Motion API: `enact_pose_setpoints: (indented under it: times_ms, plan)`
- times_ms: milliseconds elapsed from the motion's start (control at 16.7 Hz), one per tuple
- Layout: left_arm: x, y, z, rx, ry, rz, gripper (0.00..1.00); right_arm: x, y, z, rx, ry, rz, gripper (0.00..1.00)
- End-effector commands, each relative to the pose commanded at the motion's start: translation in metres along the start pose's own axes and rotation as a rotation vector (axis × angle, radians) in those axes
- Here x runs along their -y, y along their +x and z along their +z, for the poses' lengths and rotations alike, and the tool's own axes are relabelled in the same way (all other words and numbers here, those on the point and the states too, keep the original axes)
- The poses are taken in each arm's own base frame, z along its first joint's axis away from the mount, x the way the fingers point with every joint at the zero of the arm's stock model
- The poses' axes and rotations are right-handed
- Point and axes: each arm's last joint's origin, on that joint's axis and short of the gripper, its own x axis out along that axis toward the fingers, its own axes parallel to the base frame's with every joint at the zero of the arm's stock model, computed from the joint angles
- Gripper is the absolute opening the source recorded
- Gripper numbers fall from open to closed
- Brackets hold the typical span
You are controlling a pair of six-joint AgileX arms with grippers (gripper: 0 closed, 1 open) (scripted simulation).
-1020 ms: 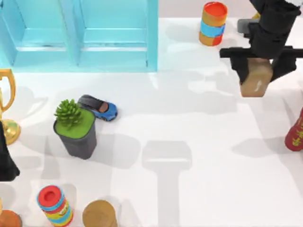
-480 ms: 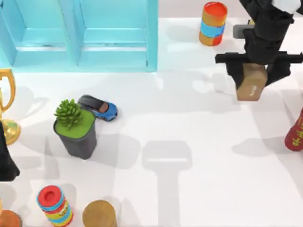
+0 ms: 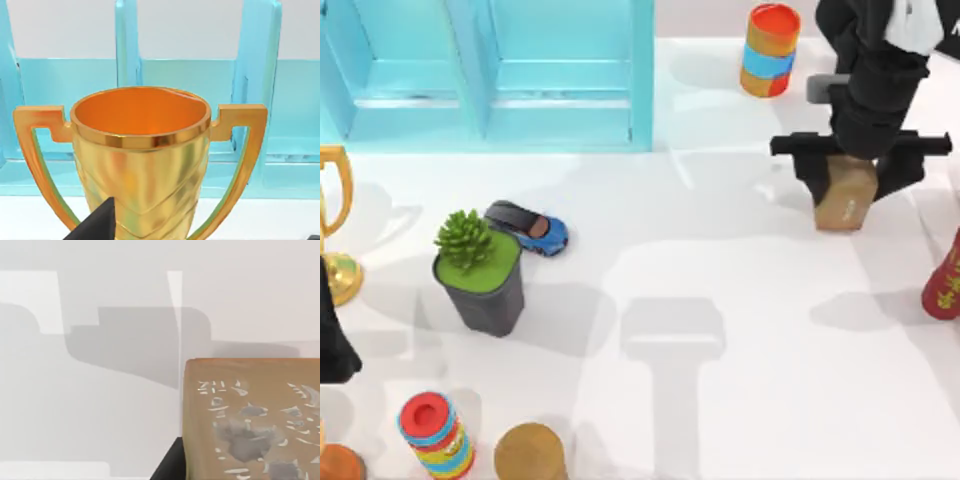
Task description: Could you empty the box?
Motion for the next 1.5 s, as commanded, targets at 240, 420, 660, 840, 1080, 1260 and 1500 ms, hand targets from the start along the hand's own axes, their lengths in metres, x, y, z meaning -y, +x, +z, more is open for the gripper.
enact_pose_setpoints:
  times_ms: [240,420,660,840,1080,1260,1500]
  plan:
    - [0.0000,0.0000,0.0000,0.000,0.000,0.000,1.00,0.0000,0.0000,0.0000,0.000,0.000,0.000,0.30]
    - [0.0000,0.0000,0.0000,0.000,0.000,0.000,1.00,0.0000,0.0000,0.0000,0.000,0.000,0.000,0.53]
    - [0.0000,0.0000,0.0000,0.000,0.000,0.000,1.00,0.0000,0.0000,0.0000,0.000,0.000,0.000,0.83]
    - [0.0000,0.0000,0.0000,0.000,0.000,0.000,1.00,0.0000,0.0000,0.0000,0.000,0.000,0.000,1.00]
    - [0.0000,0.0000,0.0000,0.000,0.000,0.000,1.00,0.0000,0.0000,0.0000,0.000,0.000,0.000,1.00]
    - [0.0000,0.0000,0.0000,0.000,0.000,0.000,1.00,0.0000,0.0000,0.0000,0.000,0.000,0.000,1.00]
    - [0.0000,0.0000,0.0000,0.000,0.000,0.000,1.00,0.0000,-0.0087,0.0017,-0.001,0.001,0.000,1.00]
